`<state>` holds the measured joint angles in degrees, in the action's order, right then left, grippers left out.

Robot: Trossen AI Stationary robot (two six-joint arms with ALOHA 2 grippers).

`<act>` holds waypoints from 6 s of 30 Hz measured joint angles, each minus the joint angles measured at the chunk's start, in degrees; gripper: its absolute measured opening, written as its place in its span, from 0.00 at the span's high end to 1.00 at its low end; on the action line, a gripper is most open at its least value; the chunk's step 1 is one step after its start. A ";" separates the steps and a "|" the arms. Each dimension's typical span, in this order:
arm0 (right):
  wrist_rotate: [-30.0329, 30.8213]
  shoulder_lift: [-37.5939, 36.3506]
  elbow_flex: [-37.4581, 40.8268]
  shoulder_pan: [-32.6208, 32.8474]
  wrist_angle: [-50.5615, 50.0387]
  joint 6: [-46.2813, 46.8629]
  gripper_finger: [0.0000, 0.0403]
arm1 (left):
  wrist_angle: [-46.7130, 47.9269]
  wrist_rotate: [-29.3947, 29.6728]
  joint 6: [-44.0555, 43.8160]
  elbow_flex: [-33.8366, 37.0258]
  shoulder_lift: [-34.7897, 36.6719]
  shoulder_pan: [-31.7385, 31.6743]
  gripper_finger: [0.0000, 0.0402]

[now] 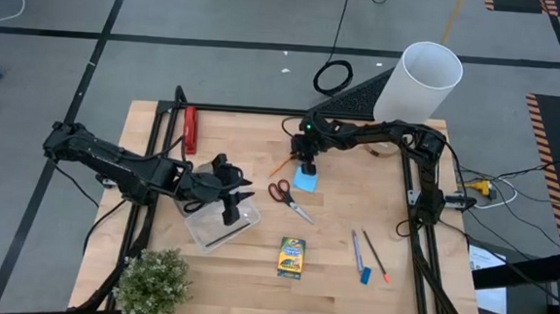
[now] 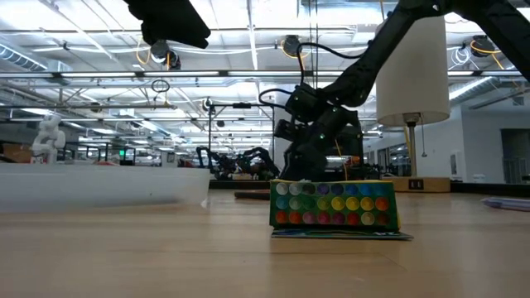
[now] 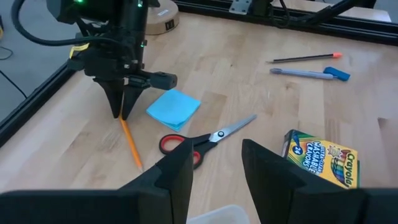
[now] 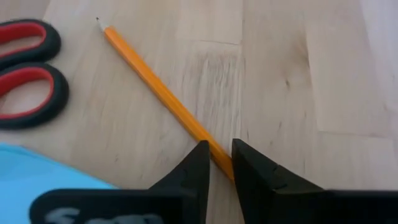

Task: Pack school essentials
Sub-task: Put the yellow pencil into the supply box

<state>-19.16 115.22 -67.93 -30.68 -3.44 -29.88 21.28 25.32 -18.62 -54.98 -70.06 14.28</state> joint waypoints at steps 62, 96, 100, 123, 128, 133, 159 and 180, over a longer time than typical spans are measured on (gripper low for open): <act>11.68 -2.25 -3.79 1.70 -12.17 -1.69 0.69 | -0.54 0.07 -0.10 0.00 0.00 0.45 0.65; 8.62 -7.99 -3.68 5.18 -19.48 2.14 0.97 | -0.35 0.20 4.81 0.00 0.00 -0.91 0.65; 8.66 -10.02 -3.71 7.47 -19.72 2.93 0.98 | -0.27 0.15 4.87 0.00 0.00 -1.80 0.65; 31.55 -21.20 -3.77 28.62 -20.50 7.13 0.98 | 6.96 1.15 15.11 0.00 -1.36 -3.29 0.32; 32.69 -21.23 -3.77 29.60 -20.70 9.08 0.98 | 2.85 -1.38 18.22 0.03 -4.84 -4.64 0.35; 32.72 -21.27 -3.79 29.66 -21.20 10.69 0.98 | 0.91 -2.01 19.92 0.00 -7.56 -6.64 0.41; 32.42 -21.27 -3.79 30.71 -21.25 15.89 0.99 | 1.33 -9.42 17.41 0.00 -8.52 -9.27 0.55; 29.23 -21.30 1.62 34.12 -18.42 24.36 1.00 | 4.47 0.86 4.98 0.00 -0.42 1.87 0.55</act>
<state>10.07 93.92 -66.31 3.44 -21.86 -5.52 25.75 26.18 -13.64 -54.98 -70.48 16.15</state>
